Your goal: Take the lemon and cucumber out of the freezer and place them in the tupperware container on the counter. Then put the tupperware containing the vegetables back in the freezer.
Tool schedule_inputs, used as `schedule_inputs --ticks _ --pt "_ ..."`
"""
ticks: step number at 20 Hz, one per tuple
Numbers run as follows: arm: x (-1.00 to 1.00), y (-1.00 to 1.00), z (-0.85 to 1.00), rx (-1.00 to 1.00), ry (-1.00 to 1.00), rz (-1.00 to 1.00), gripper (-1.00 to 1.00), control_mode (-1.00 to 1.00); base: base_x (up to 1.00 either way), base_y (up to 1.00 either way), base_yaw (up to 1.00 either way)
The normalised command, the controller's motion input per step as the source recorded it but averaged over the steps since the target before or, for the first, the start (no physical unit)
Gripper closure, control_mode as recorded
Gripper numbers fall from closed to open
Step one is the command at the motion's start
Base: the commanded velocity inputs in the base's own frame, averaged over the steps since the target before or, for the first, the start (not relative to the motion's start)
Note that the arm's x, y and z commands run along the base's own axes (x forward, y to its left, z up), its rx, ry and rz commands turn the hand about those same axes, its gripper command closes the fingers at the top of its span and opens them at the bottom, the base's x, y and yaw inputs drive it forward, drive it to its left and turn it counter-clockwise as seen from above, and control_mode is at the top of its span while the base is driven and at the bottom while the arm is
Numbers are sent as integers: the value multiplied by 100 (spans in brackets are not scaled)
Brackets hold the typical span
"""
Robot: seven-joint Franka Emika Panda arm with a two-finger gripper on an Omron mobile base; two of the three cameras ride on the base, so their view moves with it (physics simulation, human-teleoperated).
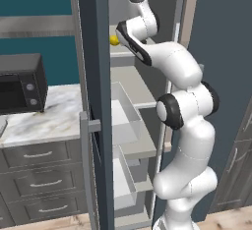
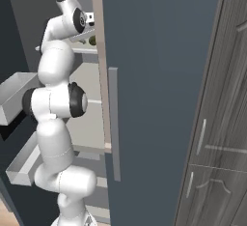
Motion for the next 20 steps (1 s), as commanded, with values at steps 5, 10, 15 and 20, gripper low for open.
schedule_inputs --ticks 5,10,15,20 --pt "0 -33 -24 0 0 0 100 -100 0 0 0" --pt "-23 -12 -15 0 0 0 100 -100 0 0 0" --pt "-74 6 -1 0 0 -1 100 -100 0 0 0" --pt "-100 10 0 5 -2 0 100 -100 0 0 0"
